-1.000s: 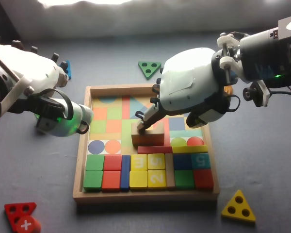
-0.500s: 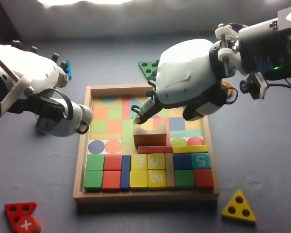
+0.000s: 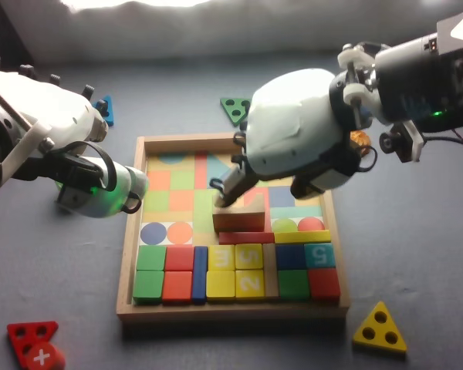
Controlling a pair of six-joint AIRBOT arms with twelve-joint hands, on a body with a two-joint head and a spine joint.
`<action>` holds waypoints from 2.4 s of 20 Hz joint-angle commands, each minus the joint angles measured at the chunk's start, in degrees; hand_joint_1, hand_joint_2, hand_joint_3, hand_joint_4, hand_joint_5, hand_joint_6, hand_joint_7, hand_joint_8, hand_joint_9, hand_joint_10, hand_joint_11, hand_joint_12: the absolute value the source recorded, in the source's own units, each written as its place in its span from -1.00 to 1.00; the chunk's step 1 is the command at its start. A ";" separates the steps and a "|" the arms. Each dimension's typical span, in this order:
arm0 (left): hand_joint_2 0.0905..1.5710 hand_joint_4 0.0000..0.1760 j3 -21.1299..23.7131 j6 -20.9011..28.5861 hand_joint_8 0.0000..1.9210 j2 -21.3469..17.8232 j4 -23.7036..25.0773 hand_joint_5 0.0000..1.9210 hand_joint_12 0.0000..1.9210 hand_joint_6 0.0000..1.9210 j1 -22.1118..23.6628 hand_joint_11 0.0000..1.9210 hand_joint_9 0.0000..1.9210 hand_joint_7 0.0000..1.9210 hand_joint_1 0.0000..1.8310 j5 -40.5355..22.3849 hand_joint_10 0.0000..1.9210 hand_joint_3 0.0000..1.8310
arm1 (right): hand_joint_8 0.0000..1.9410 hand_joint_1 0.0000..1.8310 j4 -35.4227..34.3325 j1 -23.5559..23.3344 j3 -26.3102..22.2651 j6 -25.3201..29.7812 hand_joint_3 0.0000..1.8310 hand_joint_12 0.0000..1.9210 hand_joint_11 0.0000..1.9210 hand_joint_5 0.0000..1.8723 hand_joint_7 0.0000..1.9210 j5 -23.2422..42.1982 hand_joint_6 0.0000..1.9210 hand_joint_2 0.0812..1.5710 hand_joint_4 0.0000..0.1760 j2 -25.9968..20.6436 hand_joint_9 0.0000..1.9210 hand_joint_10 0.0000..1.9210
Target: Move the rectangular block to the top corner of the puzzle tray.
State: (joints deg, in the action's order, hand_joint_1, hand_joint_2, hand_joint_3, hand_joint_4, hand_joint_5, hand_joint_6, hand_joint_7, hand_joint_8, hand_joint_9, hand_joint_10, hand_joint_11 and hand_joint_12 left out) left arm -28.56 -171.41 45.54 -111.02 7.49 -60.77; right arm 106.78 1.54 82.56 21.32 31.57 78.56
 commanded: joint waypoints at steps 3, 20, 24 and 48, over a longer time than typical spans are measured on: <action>0.66 -1.00 0.21 -0.32 -0.99 -0.83 4.94 -0.66 -0.31 -0.99 0.30 -0.86 -0.49 -0.49 -1.00 -0.03 -0.99 -1.00 | 1.00 0.91 -2.10 -0.05 -0.15 -0.01 -1.00 1.00 0.86 -0.52 0.30 -0.52 -0.98 0.50 -1.00 -0.62 0.65 1.00; 0.67 -1.00 0.20 -0.32 -0.99 -0.83 5.33 -0.66 -0.30 -0.99 0.15 -0.88 -0.48 -0.48 -1.00 0.09 -0.99 -1.00 | 1.00 0.91 -2.14 1.07 -0.17 0.15 -1.00 1.00 0.86 -0.44 0.30 0.46 -0.99 0.49 -1.00 -1.95 0.65 1.00; 0.67 -1.00 0.19 -0.32 -0.99 -0.83 5.42 -0.65 -0.30 -0.99 0.09 -0.87 -0.47 -0.46 -1.00 0.13 -0.99 -1.00 | 1.00 0.93 -2.19 1.31 -0.16 0.16 -1.00 1.00 0.88 -0.46 0.34 1.75 -1.00 0.50 -1.00 -3.34 0.67 1.00; 0.67 -1.00 0.19 -0.32 -1.00 -0.83 5.33 -0.62 -0.29 -1.00 0.10 -0.88 -0.46 -0.44 -1.00 0.13 -1.00 -1.00 | 1.00 0.94 -2.29 1.54 1.11 -4.17 -1.00 1.00 0.88 -0.45 0.34 4.56 -1.00 0.49 -1.00 -6.94 0.67 1.00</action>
State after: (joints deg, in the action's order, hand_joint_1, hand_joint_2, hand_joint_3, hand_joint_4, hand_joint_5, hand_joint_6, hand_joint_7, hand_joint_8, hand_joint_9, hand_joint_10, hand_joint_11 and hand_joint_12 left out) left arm -28.56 -171.41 45.52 -110.48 7.20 -60.58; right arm 106.26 3.11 83.57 17.76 36.58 72.27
